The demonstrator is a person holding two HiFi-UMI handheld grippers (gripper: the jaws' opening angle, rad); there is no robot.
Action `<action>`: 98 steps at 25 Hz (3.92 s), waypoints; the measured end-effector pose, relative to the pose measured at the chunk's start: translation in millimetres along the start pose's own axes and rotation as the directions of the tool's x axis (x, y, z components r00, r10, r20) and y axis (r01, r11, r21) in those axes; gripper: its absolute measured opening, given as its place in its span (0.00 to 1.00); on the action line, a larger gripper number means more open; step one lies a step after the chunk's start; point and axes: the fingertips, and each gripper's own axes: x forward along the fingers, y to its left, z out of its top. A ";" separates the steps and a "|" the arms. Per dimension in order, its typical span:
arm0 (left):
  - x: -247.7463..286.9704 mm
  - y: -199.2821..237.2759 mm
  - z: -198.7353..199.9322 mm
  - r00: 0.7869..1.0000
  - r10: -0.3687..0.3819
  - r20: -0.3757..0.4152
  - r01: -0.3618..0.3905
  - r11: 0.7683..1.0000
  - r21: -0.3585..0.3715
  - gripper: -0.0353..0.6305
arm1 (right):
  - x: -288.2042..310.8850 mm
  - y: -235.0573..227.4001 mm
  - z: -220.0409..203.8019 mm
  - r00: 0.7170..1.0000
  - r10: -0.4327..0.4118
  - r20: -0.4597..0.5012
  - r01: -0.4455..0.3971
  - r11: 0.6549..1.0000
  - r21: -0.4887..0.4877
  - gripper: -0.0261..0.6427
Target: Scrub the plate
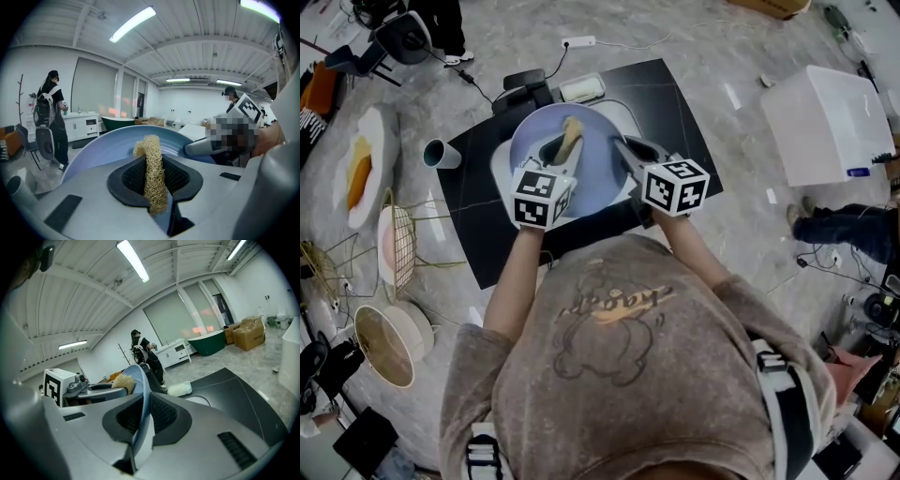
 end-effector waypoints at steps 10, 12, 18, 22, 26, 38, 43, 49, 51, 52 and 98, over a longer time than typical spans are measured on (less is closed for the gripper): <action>-14.3 22.0 -35.6 0.992 0.089 -0.090 -0.100 0.987 -0.128 0.17 | -8.7 -22.8 12.5 0.997 -0.060 0.053 0.057 0.996 0.064 0.09; -12.7 10.8 -43.4 0.992 0.070 -0.109 -0.085 0.987 -0.133 0.17 | -9.7 -26.9 16.5 0.995 -0.075 0.067 0.070 0.995 0.074 0.09; -6.9 -21.1 -49.0 0.993 0.018 -0.117 -0.033 0.991 -0.127 0.17 | -9.8 -29.0 21.7 0.994 -0.079 0.081 0.073 0.994 0.079 0.09; -3.6 -28.9 -44.6 0.994 -0.005 -0.108 -0.010 0.991 -0.135 0.17 | -6.3 -23.5 17.4 0.995 -0.065 0.070 0.060 0.995 0.077 0.10; 2.1 -40.0 -37.9 0.994 -0.032 -0.105 0.020 0.993 -0.115 0.17 | -5.0 -16.9 12.8 0.997 -0.050 0.054 0.047 0.997 0.053 0.10; 21.5 -27.1 3.4 0.995 -0.061 -0.079 0.058 0.998 -0.033 0.17 | -2.3 -8.2 4.6 1.000 -0.009 0.026 0.008 1.000 0.024 0.09; 24.7 -8.7 8.6 0.994 -0.042 -0.105 0.041 0.999 -0.013 0.17 | -4.0 -12.4 5.6 1.000 -0.010 0.024 0.010 1.000 0.022 0.09; 19.4 17.3 0.6 0.992 0.017 -0.124 -0.021 0.999 -0.031 0.17 | -5.8 -15.4 3.8 1.000 -0.011 0.021 0.010 1.000 0.029 0.10; 15.6 27.8 -6.1 0.989 0.047 -0.143 -0.052 0.998 -0.028 0.17 | -5.5 -16.6 3.6 1.000 -0.012 0.021 0.012 1.000 0.028 0.10; 13.4 32.8 -10.0 0.985 0.065 -0.157 -0.069 0.997 -0.022 0.17 | -5.8 -17.4 3.9 1.000 -0.014 0.021 0.014 1.000 0.027 0.10; 19.9 -53.5 -5.7 0.974 -0.161 -0.158 0.164 0.986 0.008 0.17 | -0.1 3.1 -1.0 0.998 0.059 0.016 -0.060 0.997 0.048 0.11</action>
